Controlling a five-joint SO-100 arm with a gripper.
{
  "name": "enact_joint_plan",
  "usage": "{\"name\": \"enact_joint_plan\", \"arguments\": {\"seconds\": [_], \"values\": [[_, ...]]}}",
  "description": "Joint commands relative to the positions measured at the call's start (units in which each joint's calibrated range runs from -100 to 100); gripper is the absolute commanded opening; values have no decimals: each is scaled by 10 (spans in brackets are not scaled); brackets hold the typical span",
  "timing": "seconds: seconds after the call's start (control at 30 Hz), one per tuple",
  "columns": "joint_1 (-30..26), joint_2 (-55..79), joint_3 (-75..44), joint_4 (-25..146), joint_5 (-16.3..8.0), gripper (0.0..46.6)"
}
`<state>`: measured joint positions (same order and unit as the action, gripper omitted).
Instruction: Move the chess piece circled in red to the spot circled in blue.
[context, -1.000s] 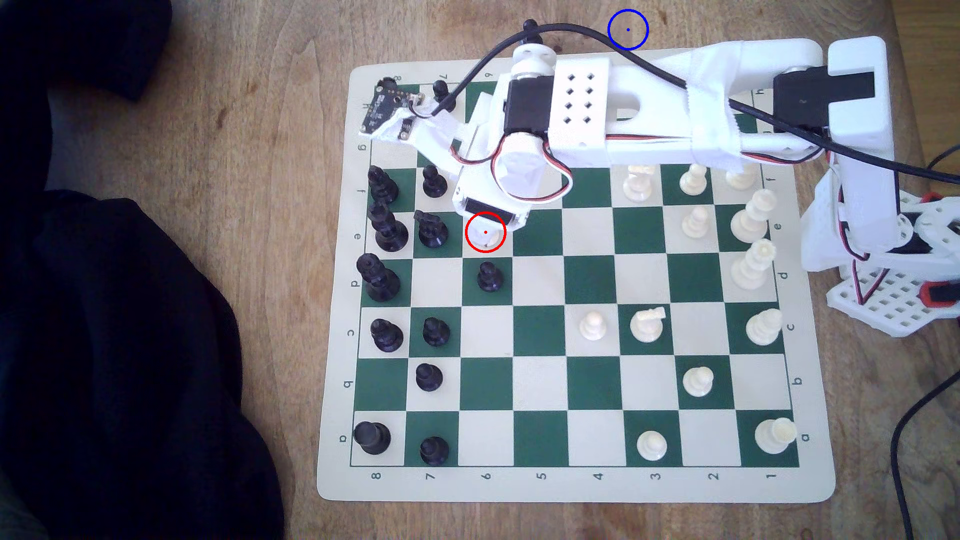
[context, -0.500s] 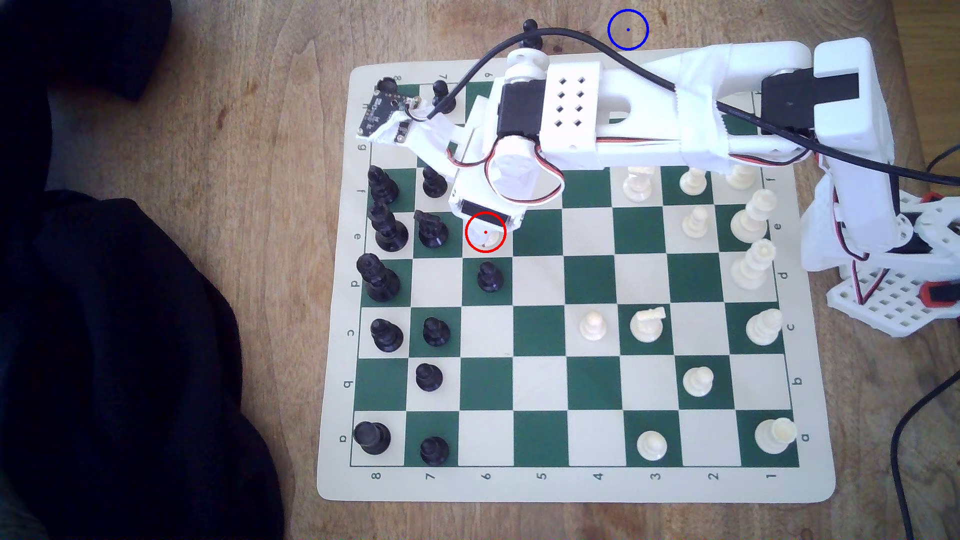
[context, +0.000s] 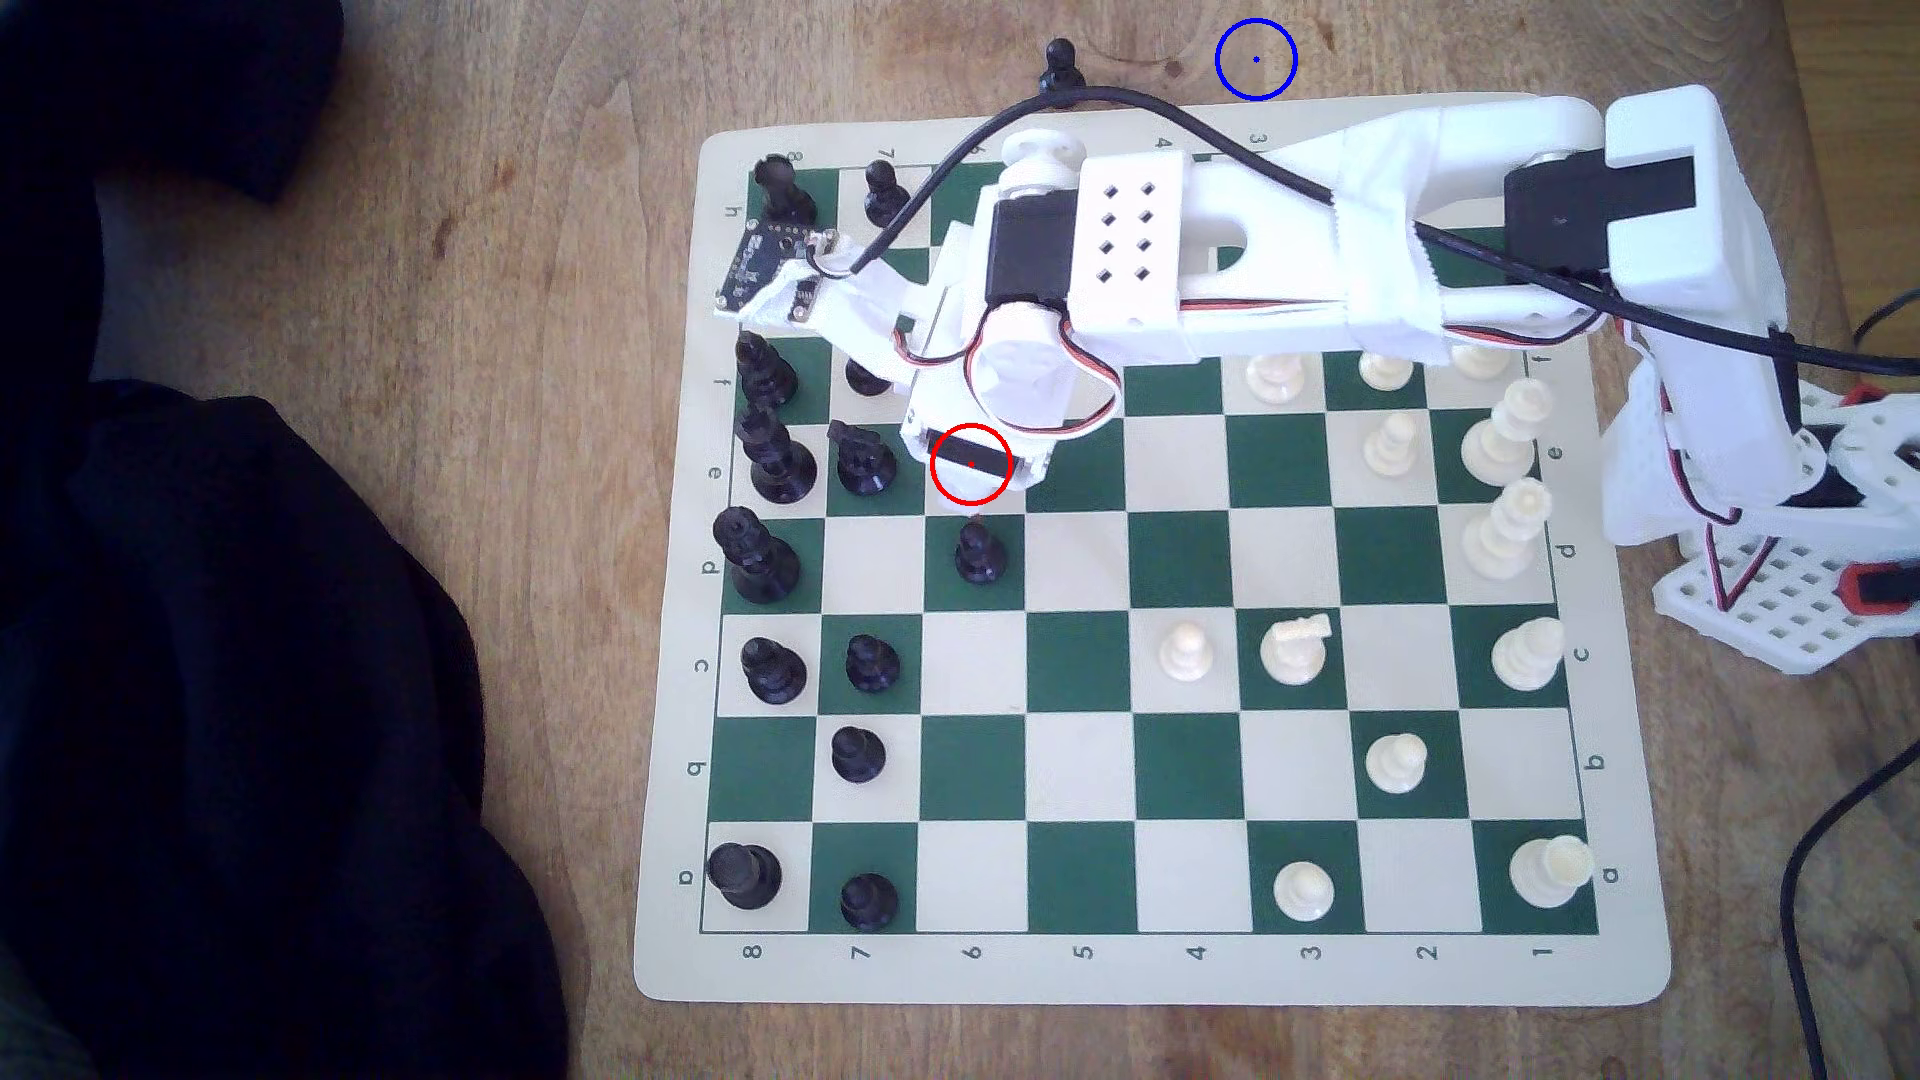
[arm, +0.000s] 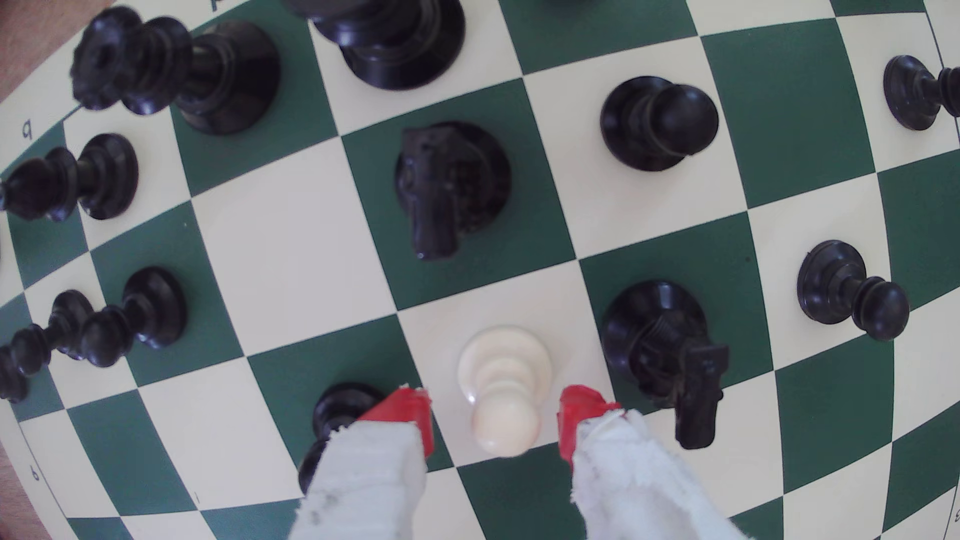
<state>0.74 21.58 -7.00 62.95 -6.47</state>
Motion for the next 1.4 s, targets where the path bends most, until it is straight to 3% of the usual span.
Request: {"name": "enact_joint_plan", "arguments": {"seconds": [0.0,0.2,0.8,1.2,1.37], "values": [[-4,-14,-64,-5,-3,121],[-6,-11,-71,0,-2,73],[-8,-24,-85,25,0,46],[-3,-193,-130,117,-4,43],[52,-262,-129,160,-5,42]]}}
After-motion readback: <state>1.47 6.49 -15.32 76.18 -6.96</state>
